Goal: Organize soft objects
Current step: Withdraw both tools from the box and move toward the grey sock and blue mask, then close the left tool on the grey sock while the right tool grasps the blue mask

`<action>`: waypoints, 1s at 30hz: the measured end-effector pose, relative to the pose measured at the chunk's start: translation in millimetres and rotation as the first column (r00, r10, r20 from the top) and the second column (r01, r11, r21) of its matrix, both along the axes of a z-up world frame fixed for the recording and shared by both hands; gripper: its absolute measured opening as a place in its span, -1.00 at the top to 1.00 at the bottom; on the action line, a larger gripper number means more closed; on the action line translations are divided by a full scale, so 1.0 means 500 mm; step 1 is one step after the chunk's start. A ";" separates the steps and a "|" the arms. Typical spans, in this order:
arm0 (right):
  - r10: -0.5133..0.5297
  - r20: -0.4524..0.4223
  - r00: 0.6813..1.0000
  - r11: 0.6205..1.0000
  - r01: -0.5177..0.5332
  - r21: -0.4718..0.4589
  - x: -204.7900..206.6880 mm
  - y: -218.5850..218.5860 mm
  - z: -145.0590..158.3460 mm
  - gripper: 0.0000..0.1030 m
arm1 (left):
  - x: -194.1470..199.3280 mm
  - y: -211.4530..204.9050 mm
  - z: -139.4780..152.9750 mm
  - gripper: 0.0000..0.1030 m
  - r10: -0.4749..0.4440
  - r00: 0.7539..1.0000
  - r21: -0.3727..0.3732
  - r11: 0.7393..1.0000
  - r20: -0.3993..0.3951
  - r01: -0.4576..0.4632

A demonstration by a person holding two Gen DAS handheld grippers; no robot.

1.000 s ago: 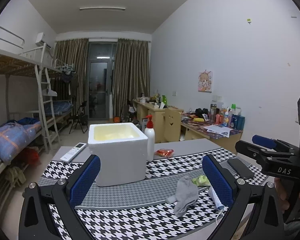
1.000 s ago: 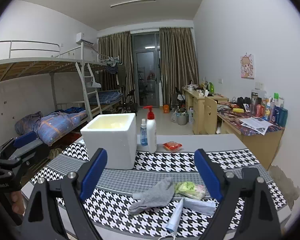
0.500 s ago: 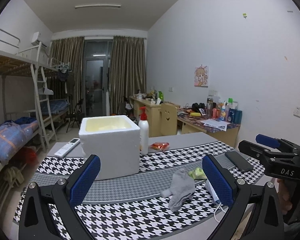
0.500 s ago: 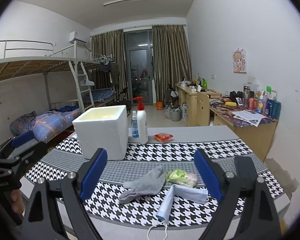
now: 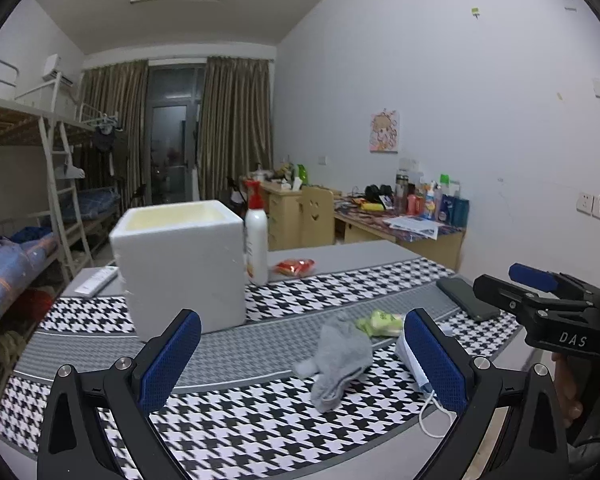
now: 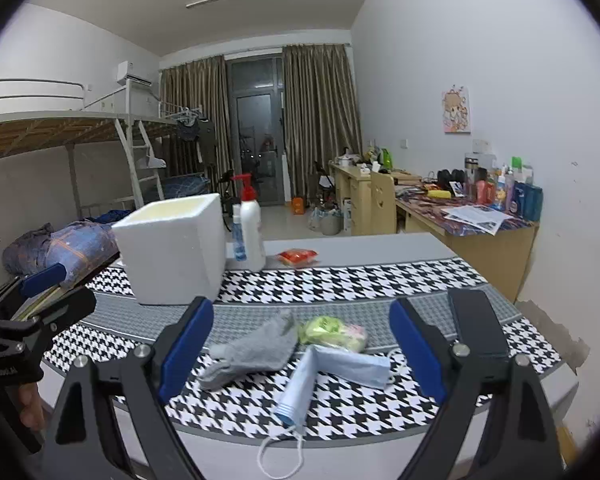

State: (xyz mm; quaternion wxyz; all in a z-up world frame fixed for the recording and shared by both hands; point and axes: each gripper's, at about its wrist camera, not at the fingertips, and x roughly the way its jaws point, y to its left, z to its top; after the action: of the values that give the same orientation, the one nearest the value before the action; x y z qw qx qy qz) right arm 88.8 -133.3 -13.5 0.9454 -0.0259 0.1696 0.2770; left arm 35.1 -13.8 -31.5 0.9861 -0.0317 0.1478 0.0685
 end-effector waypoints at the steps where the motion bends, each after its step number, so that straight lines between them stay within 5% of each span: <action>1: -0.001 -0.007 1.000 1.000 0.001 0.001 0.005 -0.003 -0.004 -0.79 | 0.005 0.000 -0.003 -0.98 -0.003 1.000 -0.002 1.000 -0.005 0.003; 30: 0.010 -0.137 0.990 0.998 -0.018 -0.052 0.105 -0.021 -0.104 -0.79 | 0.161 -0.028 -0.107 -0.98 -0.056 0.968 -0.055 0.998 -0.243 0.044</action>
State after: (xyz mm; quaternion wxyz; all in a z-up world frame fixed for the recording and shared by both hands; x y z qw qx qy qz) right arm 141.1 -143.8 -65.5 0.9286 -0.0333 0.2412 0.2801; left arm 115.5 -27.9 -84.9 0.9608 -0.0435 0.2705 0.0433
